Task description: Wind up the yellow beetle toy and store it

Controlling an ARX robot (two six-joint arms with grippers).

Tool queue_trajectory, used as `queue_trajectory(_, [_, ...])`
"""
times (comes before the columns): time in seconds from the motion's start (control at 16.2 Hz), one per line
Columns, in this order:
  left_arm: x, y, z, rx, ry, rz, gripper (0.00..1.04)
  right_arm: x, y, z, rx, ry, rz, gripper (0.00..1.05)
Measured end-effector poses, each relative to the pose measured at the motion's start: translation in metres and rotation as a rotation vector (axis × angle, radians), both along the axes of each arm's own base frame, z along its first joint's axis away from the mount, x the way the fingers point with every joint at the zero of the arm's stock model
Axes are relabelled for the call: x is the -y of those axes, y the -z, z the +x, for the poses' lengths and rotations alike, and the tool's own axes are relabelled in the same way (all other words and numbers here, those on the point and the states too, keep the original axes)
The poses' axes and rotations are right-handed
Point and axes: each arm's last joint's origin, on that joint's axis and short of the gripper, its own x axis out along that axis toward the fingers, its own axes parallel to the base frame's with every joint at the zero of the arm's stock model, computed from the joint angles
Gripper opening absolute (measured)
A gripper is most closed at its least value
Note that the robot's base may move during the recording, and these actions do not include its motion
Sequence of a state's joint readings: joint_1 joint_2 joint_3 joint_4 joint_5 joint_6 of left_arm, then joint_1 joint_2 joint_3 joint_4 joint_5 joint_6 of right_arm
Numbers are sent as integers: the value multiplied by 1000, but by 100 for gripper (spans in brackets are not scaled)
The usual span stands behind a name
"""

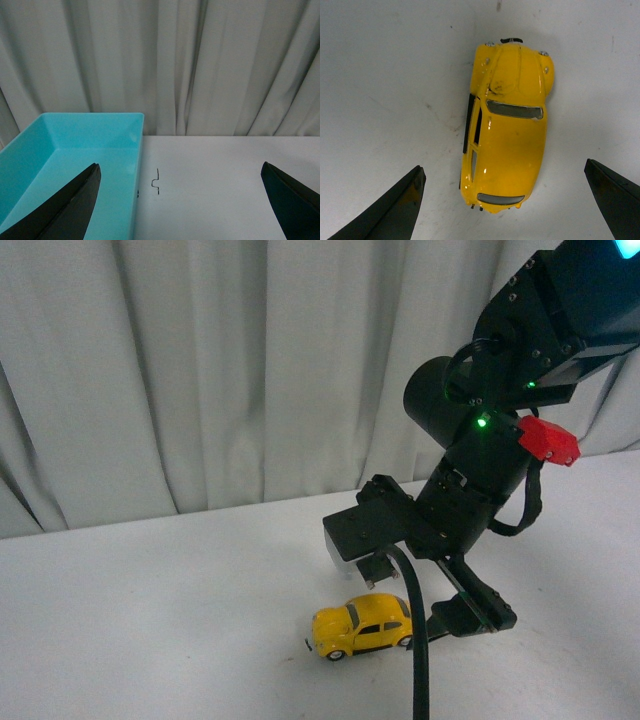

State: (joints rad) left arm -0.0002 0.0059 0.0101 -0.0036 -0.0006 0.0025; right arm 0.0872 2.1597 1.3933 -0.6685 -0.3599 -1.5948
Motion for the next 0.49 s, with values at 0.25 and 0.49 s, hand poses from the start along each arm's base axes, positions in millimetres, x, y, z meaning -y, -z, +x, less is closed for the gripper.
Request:
queue_trajectory(0.25, [0,0,0,0,0,0,98,-11,15,7,-32,-22,-82,98])
queue_trajectory(0.49, [0,0,0,0,0,0,98,-25,15,11,-38,-24,-81,98])
